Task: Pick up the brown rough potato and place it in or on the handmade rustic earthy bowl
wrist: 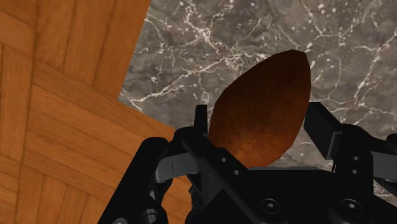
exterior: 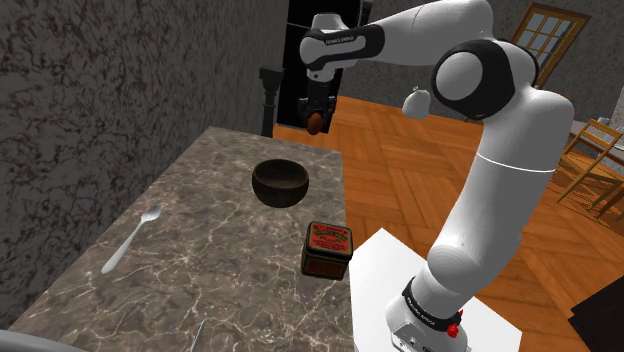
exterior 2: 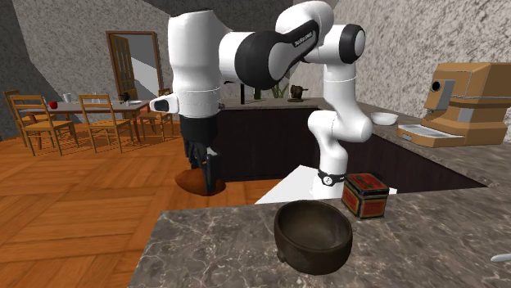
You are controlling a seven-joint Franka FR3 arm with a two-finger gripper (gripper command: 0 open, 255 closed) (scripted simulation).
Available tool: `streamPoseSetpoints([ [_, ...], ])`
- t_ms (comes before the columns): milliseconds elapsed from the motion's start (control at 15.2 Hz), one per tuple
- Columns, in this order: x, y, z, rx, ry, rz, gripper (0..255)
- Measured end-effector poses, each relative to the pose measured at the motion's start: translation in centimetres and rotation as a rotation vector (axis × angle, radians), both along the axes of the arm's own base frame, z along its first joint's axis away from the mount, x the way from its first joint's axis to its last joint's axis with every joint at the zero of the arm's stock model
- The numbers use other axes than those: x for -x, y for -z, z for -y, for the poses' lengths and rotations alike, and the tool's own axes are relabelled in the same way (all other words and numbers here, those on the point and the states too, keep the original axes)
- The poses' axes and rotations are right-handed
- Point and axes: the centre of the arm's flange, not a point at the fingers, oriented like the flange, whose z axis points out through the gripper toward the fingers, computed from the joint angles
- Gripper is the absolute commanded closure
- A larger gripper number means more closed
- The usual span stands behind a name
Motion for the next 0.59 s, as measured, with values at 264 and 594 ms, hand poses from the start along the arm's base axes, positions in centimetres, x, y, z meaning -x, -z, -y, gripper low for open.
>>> streamPoseSetpoints([
  [264,-0.1,-2.1,0.0,0.0,0.0,0.0,255],
  [594,1.6,-3.1,-3.8,0.0,-0.001,0.0,255],
])
